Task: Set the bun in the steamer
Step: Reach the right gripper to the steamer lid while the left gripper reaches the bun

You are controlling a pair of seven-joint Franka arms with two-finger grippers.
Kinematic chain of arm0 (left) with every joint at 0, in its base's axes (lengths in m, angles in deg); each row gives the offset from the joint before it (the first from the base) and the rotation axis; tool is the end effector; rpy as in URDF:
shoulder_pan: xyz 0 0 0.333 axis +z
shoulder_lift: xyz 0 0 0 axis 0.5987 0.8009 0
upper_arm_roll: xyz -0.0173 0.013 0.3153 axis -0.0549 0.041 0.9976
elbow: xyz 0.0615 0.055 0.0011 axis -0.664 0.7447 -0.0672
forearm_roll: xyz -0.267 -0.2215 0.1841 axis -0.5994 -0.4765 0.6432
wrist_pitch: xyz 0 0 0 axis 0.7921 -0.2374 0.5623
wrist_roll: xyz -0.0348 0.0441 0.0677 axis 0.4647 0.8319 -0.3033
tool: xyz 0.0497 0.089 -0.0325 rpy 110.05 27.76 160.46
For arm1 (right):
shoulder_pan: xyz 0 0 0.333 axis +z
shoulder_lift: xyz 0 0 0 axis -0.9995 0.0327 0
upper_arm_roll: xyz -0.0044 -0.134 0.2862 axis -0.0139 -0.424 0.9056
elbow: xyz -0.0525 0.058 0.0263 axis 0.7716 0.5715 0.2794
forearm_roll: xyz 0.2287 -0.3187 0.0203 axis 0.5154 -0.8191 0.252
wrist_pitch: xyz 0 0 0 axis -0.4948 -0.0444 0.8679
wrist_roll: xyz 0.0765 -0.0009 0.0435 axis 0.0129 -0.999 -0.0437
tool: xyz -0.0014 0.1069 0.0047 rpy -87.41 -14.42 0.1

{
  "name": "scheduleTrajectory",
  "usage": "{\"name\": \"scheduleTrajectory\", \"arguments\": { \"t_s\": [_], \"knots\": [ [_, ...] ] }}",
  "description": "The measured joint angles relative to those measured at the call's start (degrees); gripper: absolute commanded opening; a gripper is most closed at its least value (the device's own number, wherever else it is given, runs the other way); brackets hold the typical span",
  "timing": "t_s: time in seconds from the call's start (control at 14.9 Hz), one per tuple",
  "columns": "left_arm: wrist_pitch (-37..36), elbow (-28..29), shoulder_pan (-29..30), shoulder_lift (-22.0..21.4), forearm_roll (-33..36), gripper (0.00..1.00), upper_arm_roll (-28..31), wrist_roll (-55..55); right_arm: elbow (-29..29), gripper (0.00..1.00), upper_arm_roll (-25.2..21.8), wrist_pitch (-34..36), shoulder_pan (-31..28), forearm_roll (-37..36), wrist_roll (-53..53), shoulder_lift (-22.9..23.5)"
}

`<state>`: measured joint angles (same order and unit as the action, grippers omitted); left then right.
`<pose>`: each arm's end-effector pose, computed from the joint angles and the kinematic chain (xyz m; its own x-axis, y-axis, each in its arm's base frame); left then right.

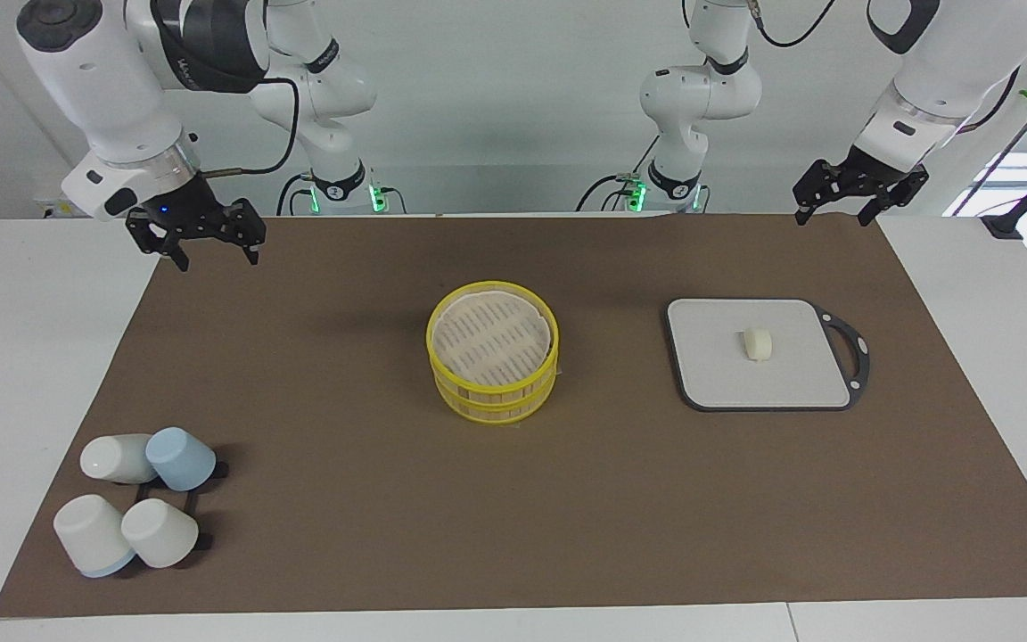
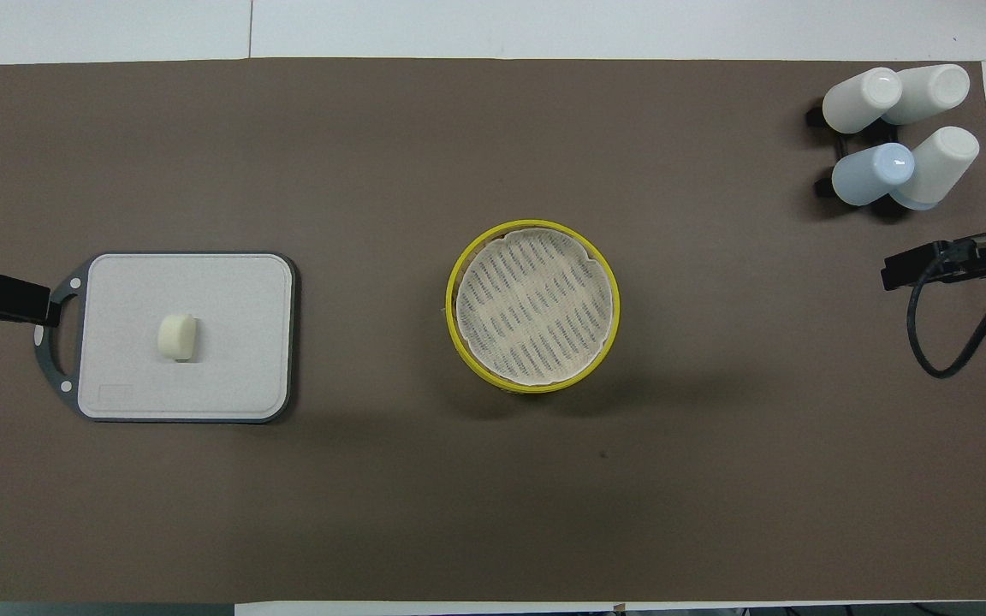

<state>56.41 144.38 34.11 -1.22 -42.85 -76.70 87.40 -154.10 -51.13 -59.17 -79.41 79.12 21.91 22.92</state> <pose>0.5179 -0.0080 0.6234 0.9933 -0.0908 -0.0720 -0.0897 -0.9958 0.0193 0.5458 -0.0156 0.5800 0.9947 0.0970 -0.0349 0.0975 -0.9951 0.0138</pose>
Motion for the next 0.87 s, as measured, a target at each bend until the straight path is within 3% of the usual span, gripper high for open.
{"name": "scheduleTrajectory", "arguments": {
  "t_s": [0.54, 0.74, 0.87],
  "knots": [
    [0.1, 0.0, 0.0, 0.0, 0.0, 1.0, 0.0, 0.0, 0.0, 1.0, 0.7, 1.0, 1.7, 0.5, -0.1, 0.0],
    [0.6, 0.5, 0.0, -0.1, 0.0, 1.0, 0.0, 0.0, 0.4, 1.0, 2.3, -2.7, 11.1, 2.4, -12.8, 1.1],
    [5.3, 5.2, 0.1, -1.3, 0.0, 1.0, 0.2, 0.0, 4.6, 1.0, 2.9, -4.2, 19.7, 3.0, -23.5, 6.1]
  ]
}}
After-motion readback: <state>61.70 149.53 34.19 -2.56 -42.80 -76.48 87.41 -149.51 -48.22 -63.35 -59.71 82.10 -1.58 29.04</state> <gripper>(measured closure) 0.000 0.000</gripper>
